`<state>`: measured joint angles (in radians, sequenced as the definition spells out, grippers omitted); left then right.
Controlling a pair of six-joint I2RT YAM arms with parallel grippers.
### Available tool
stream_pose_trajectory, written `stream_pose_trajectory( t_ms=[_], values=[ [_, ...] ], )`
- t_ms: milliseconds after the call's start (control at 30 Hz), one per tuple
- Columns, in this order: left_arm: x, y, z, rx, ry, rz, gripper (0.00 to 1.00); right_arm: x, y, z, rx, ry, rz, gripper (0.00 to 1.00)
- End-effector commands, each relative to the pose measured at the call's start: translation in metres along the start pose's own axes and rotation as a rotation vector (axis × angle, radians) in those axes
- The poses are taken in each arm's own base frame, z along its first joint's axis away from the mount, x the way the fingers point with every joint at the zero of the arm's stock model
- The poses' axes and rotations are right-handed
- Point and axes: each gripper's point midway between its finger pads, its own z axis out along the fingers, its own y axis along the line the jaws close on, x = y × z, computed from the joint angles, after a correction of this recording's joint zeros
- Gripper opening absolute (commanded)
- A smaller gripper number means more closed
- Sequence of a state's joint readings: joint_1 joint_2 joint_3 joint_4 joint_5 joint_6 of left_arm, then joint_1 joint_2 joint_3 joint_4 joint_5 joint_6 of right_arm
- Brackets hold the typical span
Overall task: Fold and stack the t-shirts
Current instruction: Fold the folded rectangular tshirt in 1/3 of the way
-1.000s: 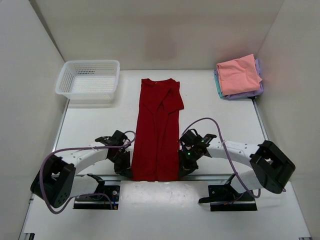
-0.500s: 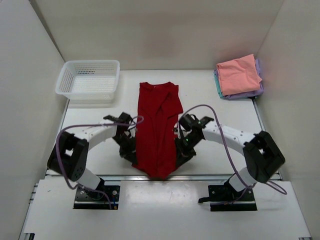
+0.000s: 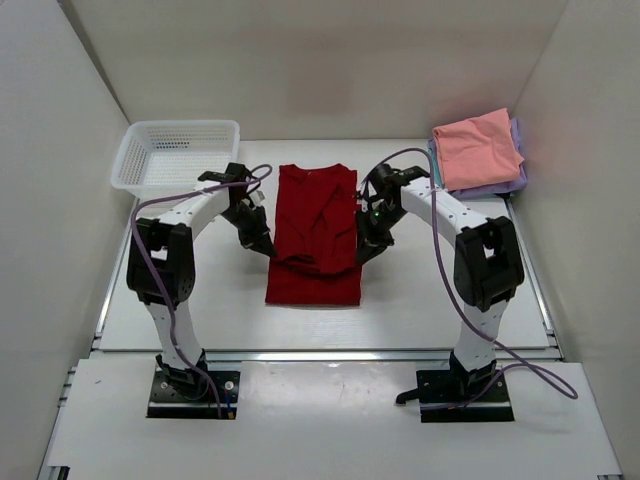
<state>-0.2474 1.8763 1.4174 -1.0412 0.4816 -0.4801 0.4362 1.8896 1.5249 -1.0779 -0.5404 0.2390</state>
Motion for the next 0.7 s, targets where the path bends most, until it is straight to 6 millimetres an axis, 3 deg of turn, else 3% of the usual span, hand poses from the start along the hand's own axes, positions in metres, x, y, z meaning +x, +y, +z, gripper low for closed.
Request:
stream_pose_trajectory(
  t_ms=[0,167,267,333,400,500,567,600,667],
  values=[
    [-0.027,-0.004,-0.007,0.024,-0.04,-0.032,0.0,-0.017,-0.006,-0.006,0.011,-0.004,0.007,0.0],
    [-0.056,-0.011,0.001,0.048,-0.049,-0.039,0.0,-0.048,-0.014,0.0,0.023,-0.029,0.013,0.0],
    [-0.062,-0.018,0.009,0.057,-0.038,-0.036,0.0,-0.062,-0.017,0.001,0.023,-0.046,0.013,0.01],
    [-0.071,-0.019,0.009,0.074,-0.053,-0.052,0.11,-0.069,-0.021,-0.002,0.033,-0.062,0.029,0.08],
    [-0.078,-0.017,0.006,0.089,-0.071,-0.069,0.14,-0.078,-0.024,-0.003,0.039,-0.086,0.024,0.1],
    [-0.09,-0.016,0.001,0.153,-0.106,-0.12,0.34,-0.093,-0.025,-0.015,-0.009,-0.147,0.052,0.13],
    [-0.105,-0.017,-0.01,0.233,-0.166,-0.191,0.44,-0.104,-0.029,-0.027,-0.043,-0.195,0.12,0.2],
    [-0.107,-0.02,-0.006,0.278,-0.175,-0.227,0.48,-0.109,-0.03,-0.028,-0.064,-0.227,0.155,0.28],
    [-0.116,-0.025,-0.018,0.368,-0.239,-0.285,0.53,-0.117,-0.029,-0.042,-0.117,-0.3,0.178,0.41]
  ],
)
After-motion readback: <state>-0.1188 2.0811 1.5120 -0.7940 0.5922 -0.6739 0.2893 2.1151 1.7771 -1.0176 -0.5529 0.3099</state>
